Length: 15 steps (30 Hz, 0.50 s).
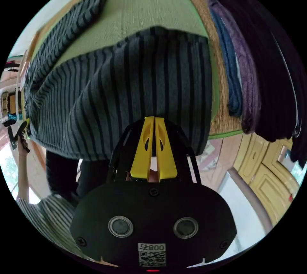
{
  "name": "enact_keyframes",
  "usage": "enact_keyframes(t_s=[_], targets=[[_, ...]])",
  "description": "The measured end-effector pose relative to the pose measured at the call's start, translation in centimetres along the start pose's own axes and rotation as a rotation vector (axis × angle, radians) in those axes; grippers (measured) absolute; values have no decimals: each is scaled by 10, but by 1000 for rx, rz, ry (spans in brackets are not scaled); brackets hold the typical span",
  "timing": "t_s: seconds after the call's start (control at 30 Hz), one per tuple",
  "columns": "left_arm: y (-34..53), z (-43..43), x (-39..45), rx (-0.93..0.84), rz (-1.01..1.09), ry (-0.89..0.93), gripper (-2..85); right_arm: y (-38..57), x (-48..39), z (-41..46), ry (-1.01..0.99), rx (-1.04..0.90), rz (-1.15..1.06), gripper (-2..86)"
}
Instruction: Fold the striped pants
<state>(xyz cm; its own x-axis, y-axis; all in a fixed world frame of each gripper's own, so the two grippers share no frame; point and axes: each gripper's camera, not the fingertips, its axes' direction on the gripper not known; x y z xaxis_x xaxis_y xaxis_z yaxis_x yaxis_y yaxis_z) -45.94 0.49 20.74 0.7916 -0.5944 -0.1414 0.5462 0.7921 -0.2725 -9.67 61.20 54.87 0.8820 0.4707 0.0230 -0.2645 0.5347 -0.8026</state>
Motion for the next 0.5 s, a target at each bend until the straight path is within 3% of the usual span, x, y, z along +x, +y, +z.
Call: enact_keyframes(t_s=[0.17,0.23,0.37,0.5], targets=[[-37,-2,68,76,219,66,8,2,18,9,-50,-26,-4,2],[-53,2,91,75,293,82,10,0,27,-3,-118,57,12,4],[-93,24,136,39,387,129,10,-32,34,-32,-350,301,7,16],[-118,41,163,23,401,203,7,-111,32,-11,-666,353,0,56]])
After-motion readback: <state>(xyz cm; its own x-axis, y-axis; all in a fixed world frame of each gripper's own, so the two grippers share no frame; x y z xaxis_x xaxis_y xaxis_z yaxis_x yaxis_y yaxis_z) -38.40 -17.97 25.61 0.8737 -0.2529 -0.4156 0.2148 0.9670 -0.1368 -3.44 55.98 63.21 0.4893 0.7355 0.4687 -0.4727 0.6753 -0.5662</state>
